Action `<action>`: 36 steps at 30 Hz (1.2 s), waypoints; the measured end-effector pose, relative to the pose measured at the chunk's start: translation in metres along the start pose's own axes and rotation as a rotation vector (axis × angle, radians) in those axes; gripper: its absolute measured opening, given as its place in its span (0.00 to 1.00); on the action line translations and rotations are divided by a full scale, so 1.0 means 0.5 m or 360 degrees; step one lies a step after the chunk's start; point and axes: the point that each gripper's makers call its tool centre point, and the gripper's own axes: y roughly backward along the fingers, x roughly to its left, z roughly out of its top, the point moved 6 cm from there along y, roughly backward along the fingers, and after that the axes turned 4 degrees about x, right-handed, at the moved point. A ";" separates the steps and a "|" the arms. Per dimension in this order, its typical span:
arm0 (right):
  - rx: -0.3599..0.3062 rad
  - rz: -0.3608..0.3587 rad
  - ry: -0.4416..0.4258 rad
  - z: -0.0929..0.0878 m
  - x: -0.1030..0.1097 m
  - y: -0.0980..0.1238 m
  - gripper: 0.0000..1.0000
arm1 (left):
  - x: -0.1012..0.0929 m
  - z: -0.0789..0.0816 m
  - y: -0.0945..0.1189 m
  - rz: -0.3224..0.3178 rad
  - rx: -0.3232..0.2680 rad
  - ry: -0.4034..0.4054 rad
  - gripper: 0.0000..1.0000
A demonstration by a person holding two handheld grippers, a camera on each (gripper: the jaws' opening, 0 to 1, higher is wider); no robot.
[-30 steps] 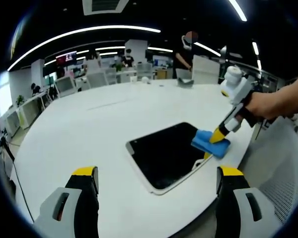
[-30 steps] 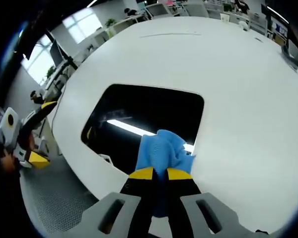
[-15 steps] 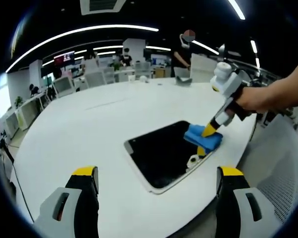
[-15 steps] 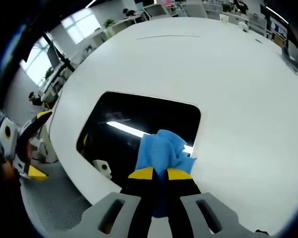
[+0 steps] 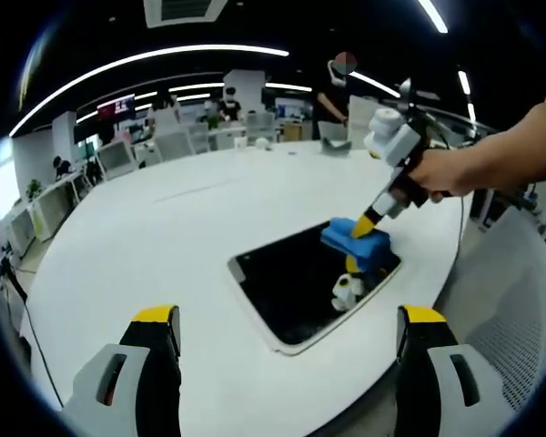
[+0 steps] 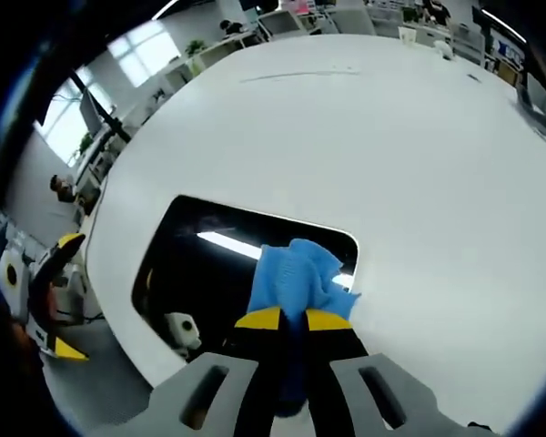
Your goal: Wipe the mirror surface with the cleaning cloth until all visible marks leave the cleaned area.
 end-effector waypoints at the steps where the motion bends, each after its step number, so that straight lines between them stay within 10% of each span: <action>1: 0.0001 -0.0001 -0.0001 0.004 -0.001 -0.001 0.02 | 0.000 0.000 0.000 0.0002 -0.0001 0.0002 0.99; 36: -0.0032 -0.0087 -0.0074 0.103 -0.035 -0.037 0.02 | 0.011 -0.003 -0.005 0.0033 -0.0021 0.0030 0.99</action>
